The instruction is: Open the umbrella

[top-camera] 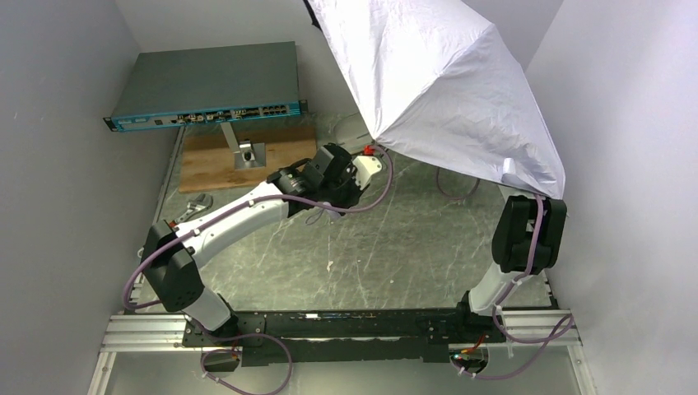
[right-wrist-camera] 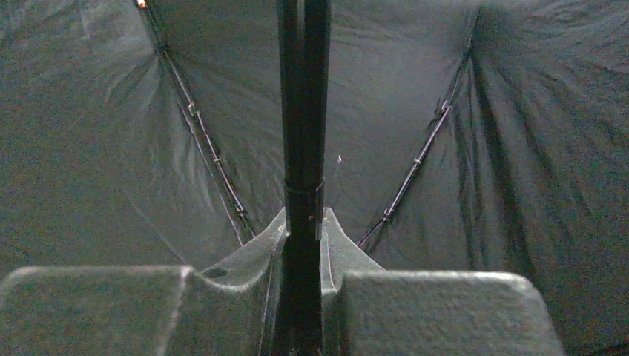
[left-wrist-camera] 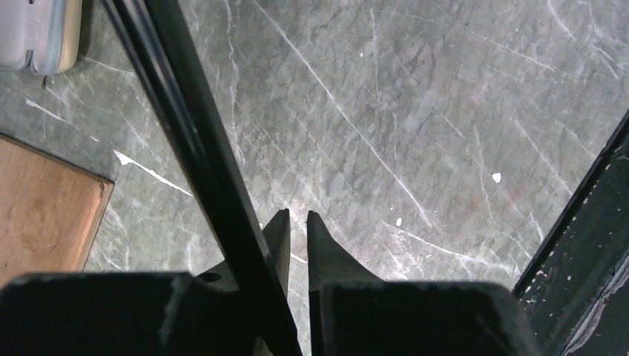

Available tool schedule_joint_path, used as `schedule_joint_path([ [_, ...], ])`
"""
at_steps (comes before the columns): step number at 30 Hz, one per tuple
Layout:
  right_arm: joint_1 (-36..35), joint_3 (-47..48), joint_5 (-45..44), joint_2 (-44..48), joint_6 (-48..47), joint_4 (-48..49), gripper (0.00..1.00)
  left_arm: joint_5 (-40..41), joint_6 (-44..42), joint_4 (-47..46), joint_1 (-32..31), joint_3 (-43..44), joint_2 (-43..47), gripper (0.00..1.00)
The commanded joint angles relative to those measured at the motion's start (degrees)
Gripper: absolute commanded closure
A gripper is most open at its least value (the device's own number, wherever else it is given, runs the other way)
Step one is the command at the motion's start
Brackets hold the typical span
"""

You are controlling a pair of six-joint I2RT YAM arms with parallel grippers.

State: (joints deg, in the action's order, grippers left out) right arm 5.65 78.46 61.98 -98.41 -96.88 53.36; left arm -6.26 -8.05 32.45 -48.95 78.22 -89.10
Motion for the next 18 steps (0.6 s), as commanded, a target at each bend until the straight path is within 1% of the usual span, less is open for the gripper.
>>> schedule_joint_path([
  [1, 19.37, 10.53, -53.66, -2.36, 0.31, 1.56, 1.00, -8.03, -16.13, 45.86, -4.43, -9.57, 0.95, 1.00],
  [6, 20.04, 9.14, -55.24, -2.20, 0.36, 1.46, 1.00, -7.04, -17.05, 46.13, -5.13, -10.54, 0.33, 1.00],
  [9, 18.89, 3.35, -53.32, 0.57, 0.20, 2.86, 1.00, -7.26, -17.04, 46.46, -6.07, -7.37, -0.94, 1.00],
  [12, 17.02, -4.10, -49.74, 5.05, 1.79, 3.62, 1.00, -7.42, -16.98, 46.90, -6.25, 1.56, -3.90, 1.00],
  [15, 14.23, -12.63, -44.04, 10.92, 2.22, 4.65, 1.00, -7.72, -17.37, 48.92, -6.38, 13.76, -9.02, 1.00],
  [16, 13.35, -15.39, -41.98, 12.57, 2.46, 5.16, 1.00, -7.91, -17.35, 49.81, -6.42, 19.36, -10.86, 1.00],
  [18, 10.86, -19.51, -40.10, 15.83, 2.57, 4.28, 1.00, -8.73, -17.12, 51.14, -6.55, 26.48, -14.00, 1.00],
])
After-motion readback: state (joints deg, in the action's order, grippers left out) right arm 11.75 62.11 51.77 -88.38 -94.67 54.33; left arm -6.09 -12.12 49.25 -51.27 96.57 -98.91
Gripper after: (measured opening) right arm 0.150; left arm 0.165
